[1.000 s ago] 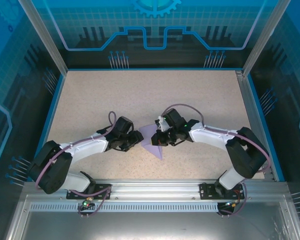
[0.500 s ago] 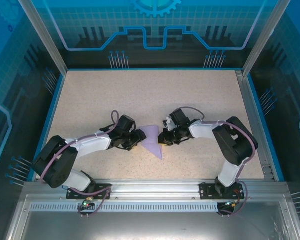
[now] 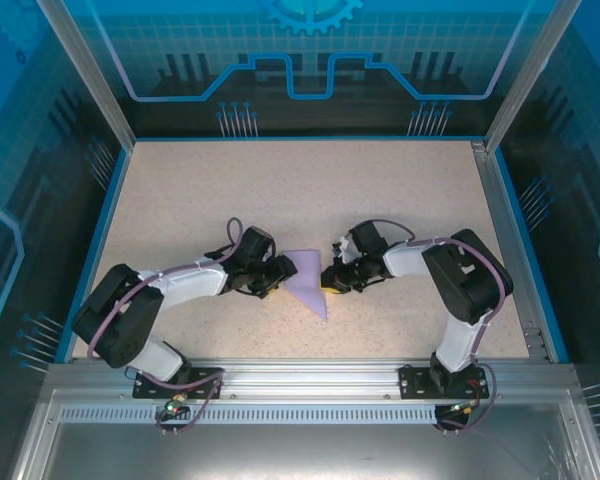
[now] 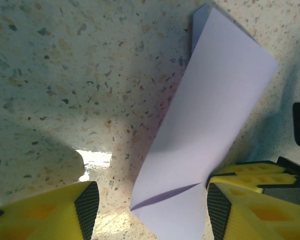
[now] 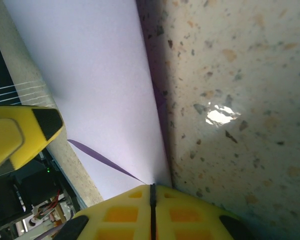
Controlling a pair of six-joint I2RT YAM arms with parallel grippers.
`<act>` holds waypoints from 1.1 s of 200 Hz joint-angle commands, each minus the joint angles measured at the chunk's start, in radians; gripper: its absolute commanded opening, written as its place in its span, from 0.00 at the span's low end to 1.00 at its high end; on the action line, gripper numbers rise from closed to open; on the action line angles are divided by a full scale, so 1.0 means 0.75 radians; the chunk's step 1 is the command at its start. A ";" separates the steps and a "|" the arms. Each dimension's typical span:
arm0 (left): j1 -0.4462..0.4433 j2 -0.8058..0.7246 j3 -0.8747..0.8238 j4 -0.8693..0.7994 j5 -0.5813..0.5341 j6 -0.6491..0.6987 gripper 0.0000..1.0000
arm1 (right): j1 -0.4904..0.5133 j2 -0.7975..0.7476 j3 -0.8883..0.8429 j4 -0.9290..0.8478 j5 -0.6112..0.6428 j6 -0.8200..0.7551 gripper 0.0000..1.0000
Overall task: Fold a paper plane with a square sheet of paper (pick it up from the middle)
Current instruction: Fold the wing for the fifth time at the center of the table.
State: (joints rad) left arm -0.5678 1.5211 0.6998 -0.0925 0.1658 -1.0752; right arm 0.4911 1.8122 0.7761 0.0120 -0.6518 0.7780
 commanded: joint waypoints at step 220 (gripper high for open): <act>0.072 0.149 -0.080 0.566 0.239 -0.156 0.50 | -0.084 0.178 -0.063 -0.030 0.069 -0.023 0.10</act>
State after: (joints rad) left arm -0.5087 1.6215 0.6418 0.1734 0.3126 -1.1923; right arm 0.4328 1.8637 0.7601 0.0761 -0.8059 0.7654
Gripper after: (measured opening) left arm 0.503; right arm 0.095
